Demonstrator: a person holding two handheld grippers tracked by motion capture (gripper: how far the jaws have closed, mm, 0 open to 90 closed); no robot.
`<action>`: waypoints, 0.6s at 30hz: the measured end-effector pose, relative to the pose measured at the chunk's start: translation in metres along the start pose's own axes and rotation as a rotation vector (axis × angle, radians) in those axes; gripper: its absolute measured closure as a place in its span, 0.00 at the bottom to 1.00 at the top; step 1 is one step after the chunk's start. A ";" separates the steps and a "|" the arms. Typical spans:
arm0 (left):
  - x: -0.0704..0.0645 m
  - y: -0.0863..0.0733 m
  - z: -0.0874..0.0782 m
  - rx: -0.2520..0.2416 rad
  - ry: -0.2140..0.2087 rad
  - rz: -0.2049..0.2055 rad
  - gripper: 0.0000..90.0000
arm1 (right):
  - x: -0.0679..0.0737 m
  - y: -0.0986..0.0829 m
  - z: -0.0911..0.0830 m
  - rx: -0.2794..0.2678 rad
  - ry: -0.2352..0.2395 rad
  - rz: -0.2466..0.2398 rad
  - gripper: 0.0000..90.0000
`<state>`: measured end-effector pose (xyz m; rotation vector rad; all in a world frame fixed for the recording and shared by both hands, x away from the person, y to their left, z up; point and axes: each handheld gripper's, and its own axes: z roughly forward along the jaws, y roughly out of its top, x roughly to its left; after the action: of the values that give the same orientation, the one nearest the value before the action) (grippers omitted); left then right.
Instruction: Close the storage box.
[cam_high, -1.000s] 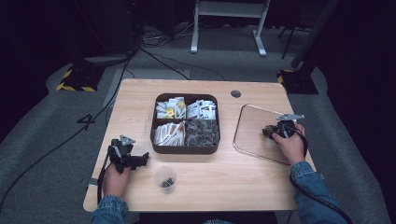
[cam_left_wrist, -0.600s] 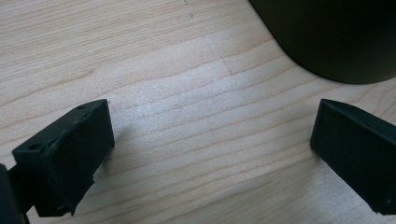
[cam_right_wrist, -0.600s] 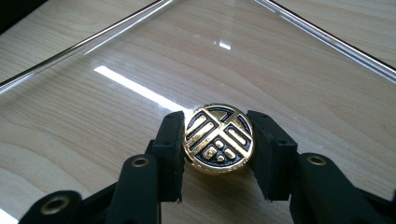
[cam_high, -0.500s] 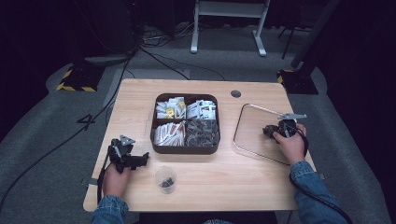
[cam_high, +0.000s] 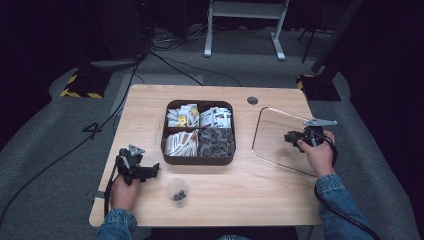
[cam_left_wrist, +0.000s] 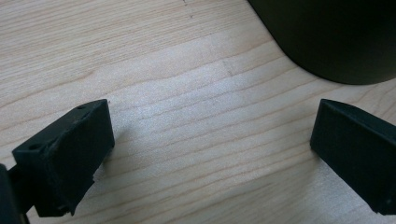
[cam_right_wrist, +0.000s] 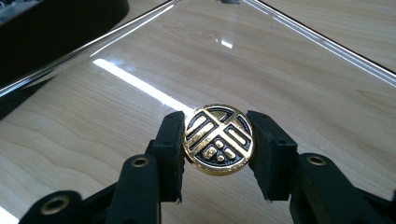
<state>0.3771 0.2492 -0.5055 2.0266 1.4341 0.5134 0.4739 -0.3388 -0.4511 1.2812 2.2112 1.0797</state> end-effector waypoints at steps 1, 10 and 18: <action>0.000 0.000 0.000 0.000 -0.001 0.002 0.00 | 0.001 0.001 -0.002 -0.002 0.003 0.001 0.65; 0.000 0.000 0.000 0.001 -0.001 0.004 0.00 | 0.011 0.013 -0.015 -0.034 0.029 -0.015 0.65; 0.000 0.000 0.000 0.000 0.000 0.003 0.00 | 0.021 0.020 -0.024 -0.052 0.052 -0.031 0.65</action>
<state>0.3773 0.2493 -0.5055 2.0293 1.4310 0.5140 0.4594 -0.3258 -0.4188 1.2058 2.2179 1.1638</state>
